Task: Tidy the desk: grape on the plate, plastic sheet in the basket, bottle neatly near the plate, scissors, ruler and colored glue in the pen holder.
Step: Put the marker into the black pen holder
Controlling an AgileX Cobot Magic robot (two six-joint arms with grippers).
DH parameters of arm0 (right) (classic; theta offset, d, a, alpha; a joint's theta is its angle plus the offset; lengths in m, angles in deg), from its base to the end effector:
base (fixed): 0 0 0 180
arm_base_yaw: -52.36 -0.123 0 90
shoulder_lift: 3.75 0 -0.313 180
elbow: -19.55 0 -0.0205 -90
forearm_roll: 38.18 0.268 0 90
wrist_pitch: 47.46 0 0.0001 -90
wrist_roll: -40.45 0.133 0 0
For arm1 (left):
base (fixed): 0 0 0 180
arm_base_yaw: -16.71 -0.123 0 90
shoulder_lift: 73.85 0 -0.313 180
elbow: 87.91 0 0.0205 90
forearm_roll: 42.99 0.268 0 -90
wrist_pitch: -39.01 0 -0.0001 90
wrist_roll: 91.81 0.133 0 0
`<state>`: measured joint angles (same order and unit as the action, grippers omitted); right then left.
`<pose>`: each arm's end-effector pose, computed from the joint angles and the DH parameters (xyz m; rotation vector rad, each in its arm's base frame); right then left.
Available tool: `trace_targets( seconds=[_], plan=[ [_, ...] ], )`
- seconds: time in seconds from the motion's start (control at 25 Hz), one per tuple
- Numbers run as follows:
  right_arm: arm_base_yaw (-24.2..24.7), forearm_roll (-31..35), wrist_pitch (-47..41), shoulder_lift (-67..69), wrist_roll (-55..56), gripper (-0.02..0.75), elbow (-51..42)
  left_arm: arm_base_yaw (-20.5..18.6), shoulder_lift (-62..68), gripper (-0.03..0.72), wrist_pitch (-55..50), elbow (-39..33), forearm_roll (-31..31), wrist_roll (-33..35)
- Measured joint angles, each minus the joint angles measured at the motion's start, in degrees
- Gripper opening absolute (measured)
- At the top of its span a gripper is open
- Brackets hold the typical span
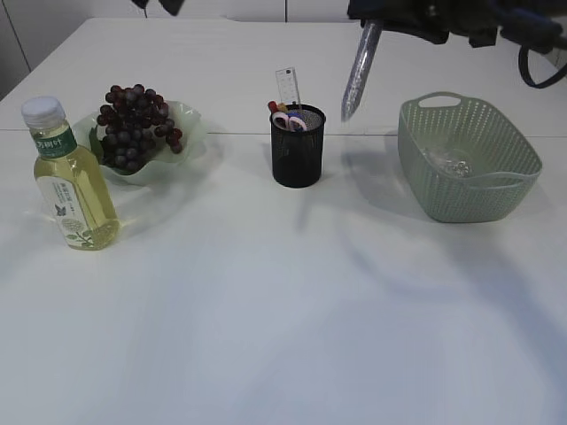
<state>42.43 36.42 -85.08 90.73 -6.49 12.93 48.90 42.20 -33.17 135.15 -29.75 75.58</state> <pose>0.3712 0.1445 0.3621 -0.1850 2.0125 0.9976 0.4070 -0.2219 0.3962 0.4260 2.4560 -0.0176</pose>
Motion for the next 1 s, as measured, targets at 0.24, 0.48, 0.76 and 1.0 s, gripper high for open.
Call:
trace_targets(
  seconds=[0.24,0.48,0.76,1.0],
  plan=[
    [0.0,-8.1,0.4,0.0,-1.2,0.143,0.0,0.0,0.0,0.258,0.0,0.0,5.5,-1.9],
    [0.0,-8.7,7.9,0.0,-13.1,0.143,0.0,0.0,0.0,0.257,0.0,0.0,5.9,-1.9],
    [0.0,9.7,15.3,2.6,-40.1,0.143,0.0,0.0,0.0,0.256,0.0,0.0,6.1,-2.0],
    [-2.3,26.7,17.1,8.2,-65.4,0.142,3.8,0.0,0.0,0.256,0.0,0.0,8.2,-2.0]
  ],
)
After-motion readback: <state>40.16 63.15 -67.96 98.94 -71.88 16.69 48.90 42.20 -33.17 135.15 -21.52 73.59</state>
